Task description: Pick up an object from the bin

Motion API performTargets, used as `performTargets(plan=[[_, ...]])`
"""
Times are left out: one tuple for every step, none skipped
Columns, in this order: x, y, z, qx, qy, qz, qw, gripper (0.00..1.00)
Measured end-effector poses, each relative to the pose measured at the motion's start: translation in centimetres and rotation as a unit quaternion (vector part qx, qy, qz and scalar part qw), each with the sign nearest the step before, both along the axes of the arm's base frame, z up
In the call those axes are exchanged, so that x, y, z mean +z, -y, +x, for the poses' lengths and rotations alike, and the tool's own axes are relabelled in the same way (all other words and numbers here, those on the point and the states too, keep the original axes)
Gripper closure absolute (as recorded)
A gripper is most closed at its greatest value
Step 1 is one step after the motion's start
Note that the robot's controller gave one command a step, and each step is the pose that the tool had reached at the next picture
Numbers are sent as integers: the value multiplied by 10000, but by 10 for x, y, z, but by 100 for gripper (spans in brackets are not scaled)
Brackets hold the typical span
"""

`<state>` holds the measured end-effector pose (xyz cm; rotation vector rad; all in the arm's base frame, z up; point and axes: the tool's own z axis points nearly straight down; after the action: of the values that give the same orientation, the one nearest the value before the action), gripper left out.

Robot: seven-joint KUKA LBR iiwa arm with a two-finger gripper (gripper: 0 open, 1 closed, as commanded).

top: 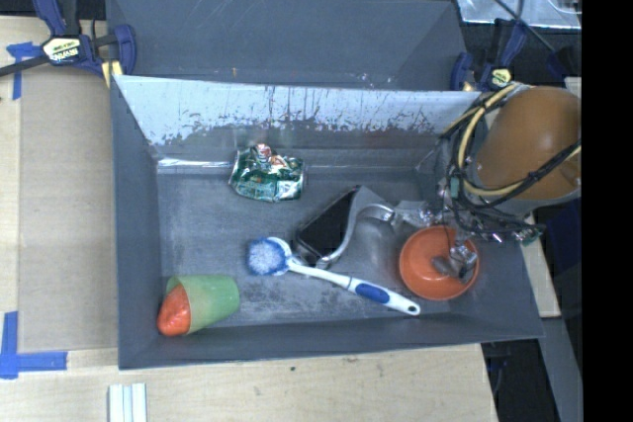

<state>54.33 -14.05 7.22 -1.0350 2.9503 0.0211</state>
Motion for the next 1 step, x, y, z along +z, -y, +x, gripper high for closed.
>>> performTargets(plan=[[-2,-18,23,1262,12,-10,9920,0]])
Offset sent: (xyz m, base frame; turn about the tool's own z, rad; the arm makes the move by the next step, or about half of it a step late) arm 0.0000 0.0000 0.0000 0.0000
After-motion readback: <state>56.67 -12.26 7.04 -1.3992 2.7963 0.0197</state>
